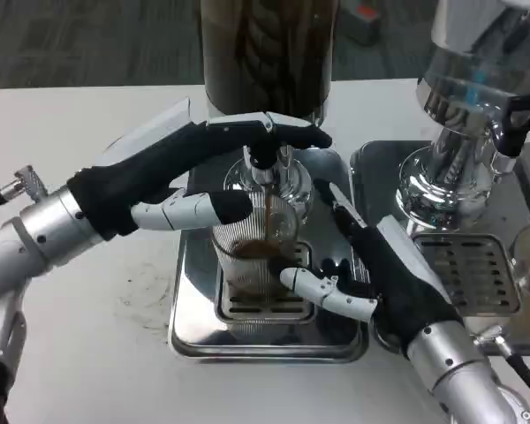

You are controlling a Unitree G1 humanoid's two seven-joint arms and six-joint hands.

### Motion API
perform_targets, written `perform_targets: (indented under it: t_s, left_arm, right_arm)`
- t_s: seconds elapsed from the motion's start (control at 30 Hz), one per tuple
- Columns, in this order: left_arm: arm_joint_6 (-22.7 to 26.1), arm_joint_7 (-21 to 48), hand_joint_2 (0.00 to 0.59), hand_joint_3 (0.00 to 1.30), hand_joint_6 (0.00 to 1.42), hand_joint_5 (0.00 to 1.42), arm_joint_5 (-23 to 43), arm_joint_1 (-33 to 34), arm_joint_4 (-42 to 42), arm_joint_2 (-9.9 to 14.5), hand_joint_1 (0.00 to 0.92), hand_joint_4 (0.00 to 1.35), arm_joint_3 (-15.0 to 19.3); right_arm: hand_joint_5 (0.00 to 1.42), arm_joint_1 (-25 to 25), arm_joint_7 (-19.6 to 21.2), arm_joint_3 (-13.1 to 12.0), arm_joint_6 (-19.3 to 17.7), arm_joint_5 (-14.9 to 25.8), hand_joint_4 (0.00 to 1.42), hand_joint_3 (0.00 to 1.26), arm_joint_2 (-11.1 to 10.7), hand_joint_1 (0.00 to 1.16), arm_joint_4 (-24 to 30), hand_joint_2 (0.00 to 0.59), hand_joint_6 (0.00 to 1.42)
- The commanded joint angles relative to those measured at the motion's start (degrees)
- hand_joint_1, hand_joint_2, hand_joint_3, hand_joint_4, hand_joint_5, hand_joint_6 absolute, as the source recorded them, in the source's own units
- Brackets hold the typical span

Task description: Grasp the cup under the faucet to collect the drink, then remove the cup.

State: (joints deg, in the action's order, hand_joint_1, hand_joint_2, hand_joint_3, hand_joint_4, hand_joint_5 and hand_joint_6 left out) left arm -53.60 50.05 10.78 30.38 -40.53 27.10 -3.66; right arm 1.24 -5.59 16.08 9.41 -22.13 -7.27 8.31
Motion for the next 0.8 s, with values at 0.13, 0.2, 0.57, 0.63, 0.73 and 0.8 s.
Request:
perform_targets:
  t_s: [0.13, 0.2, 0.57, 0.63, 0.73, 0.8]
  left_arm:
    - [1.28, 0.6, 0.09, 0.3, 0.19, 0.22, -2.57, -2.34, -1.1, 1.46, 0.0, 0.22, -0.91]
    - [1.3, 0.26, 0.09, 0.3, 0.19, 0.22, -2.62, -2.4, -1.31, 1.51, 0.0, 0.22, -0.73]
    - [1.21, -1.91, 0.098, 0.3, 0.2, 0.22, -2.82, -3.0, -1.97, 1.78, 0.0, 0.23, -0.01]
    - [1.07, -2.75, 0.098, 0.3, 0.2, 0.22, -2.87, -3.26, -2.03, 1.72, 0.0, 0.23, 0.32]
    - [0.38, -4.71, 0.099, 0.3, 0.2, 0.22, -3.29, -3.72, -2.18, 1.77, 0.0, 0.23, 1.03]
    - [0.18, -5.65, 0.098, 0.3, 0.2, 0.22, -3.31, -4.02, -2.19, 1.9, 0.0, 0.22, 1.33]
  right_arm:
    - [0.0, -1.57, -0.02, 0.3, -0.81, 0.68, 0.0, 0.0, 0.18, 0.55, -1.66, 0.229, 0.02]
    - [0.0, -1.87, -0.02, 0.3, -0.89, 0.87, 0.0, 0.0, 0.25, 0.55, -1.95, 0.231, 0.02]
    - [0.0, -2.79, 0.03, 0.55, -0.84, 1.58, 0.0, 0.0, 0.22, 0.55, -2.58, 0.241, 0.03]
    - [0.0, -2.84, -0.03, 0.54, -0.83, 1.72, 0.0, 0.0, 0.25, 0.55, -2.59, 0.24, 0.03]
    - [0.0, -3.04, -0.08, 0.51, -0.89, 1.87, 0.0, 0.0, 0.24, 0.55, -2.72, 0.238, 0.03]
    - [0.0, -3.12, -0.14, 0.51, -0.89, 1.98, 0.0, 0.0, 0.25, 0.55, -2.72, 0.238, 0.03]
